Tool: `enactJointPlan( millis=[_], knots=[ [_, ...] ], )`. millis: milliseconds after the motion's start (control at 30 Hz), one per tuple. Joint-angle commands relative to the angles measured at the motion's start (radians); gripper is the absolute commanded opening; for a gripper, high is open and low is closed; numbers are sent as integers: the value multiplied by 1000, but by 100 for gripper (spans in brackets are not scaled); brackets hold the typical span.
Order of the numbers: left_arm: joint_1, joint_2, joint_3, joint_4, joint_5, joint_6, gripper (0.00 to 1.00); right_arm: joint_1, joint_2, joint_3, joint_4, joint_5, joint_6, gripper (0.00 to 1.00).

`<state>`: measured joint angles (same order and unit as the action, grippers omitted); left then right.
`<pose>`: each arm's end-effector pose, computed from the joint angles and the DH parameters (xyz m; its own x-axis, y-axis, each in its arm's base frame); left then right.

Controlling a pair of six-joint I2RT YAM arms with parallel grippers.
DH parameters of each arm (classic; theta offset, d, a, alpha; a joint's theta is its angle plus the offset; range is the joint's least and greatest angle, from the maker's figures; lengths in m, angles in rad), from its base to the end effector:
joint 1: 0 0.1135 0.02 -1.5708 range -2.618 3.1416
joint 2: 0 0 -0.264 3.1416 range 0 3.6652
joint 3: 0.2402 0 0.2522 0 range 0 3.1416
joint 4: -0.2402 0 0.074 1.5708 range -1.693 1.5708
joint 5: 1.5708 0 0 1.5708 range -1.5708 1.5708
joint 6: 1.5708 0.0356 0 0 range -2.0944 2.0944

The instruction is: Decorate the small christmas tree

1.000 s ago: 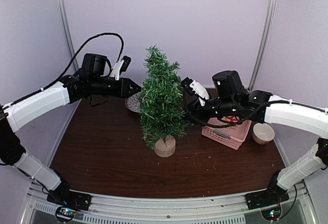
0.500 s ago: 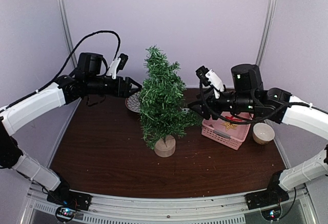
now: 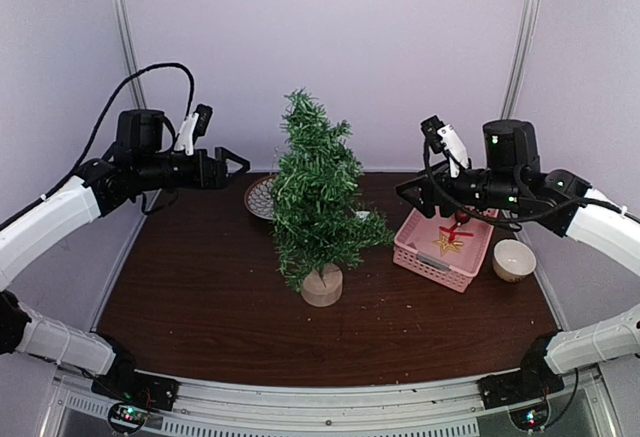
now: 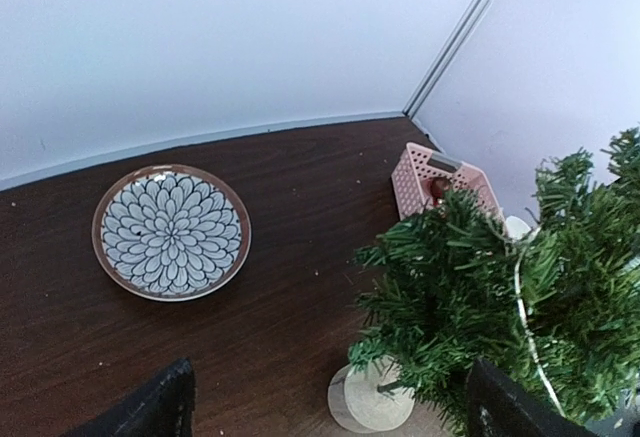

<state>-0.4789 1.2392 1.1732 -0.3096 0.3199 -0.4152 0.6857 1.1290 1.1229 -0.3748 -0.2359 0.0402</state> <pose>0.2458 -0.1402 0.3673 -0.5791 -0.1308 -0.8047 0.5065 0.7157 -0.4808 0.1908 0.1668 0.3703 -0.3190 -0.2105 -0.9241 -0.7714 0.6241 0.1241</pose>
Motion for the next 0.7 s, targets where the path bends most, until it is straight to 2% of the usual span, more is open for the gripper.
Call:
enactJointPlan(
  millis=[0,100,333,467,667],
  knots=[
    [22,-27,-74,60,34,-44,94,-59,-24,-36,-29,-38,56,73],
    [23,-30,-120,88,39,-48,94,-106,-24,-57,-47,-36,78,73],
    [22,-32,-171,111,37,-37,92,-261,44,-49,-192,107,89,71],
    [22,-28,-183,123,28,-30,92,-340,133,-51,-183,112,104,68],
    [22,-22,-189,129,27,-30,92,-347,325,-1,-170,193,68,62]
  ],
)
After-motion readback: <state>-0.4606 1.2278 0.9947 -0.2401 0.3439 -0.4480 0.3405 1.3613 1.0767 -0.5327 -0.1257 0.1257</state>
